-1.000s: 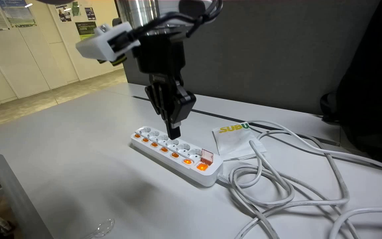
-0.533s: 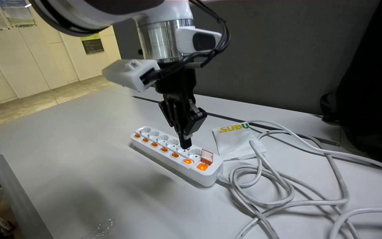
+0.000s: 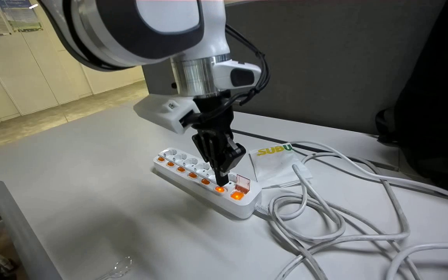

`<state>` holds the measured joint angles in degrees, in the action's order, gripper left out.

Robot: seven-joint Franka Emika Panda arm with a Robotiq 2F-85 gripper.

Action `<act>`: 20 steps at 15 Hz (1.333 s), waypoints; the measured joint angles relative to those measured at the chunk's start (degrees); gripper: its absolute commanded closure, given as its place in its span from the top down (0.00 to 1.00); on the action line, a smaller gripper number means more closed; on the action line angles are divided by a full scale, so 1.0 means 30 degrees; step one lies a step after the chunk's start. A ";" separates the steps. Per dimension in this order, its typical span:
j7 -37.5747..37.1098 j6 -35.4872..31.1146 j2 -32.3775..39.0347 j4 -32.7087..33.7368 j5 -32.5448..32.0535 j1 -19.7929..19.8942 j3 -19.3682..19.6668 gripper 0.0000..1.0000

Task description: Turn off the second switch from the right side of the adapter

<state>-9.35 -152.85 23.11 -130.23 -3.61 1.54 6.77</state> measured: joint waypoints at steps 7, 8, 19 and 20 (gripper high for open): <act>-0.0050 -0.0196 0.1011 0.0350 0.0031 -0.0644 0.0148 0.00; -0.0053 -0.0196 0.1109 0.0409 0.0036 -0.0677 0.0150 0.00; -0.0053 0.0156 0.1437 0.0789 0.0430 -0.0711 0.0143 0.00; -0.0039 0.0421 0.1494 0.0951 0.0578 -0.0671 0.0115 0.00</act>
<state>-9.46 -151.59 27.59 -127.38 -1.88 -0.47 7.11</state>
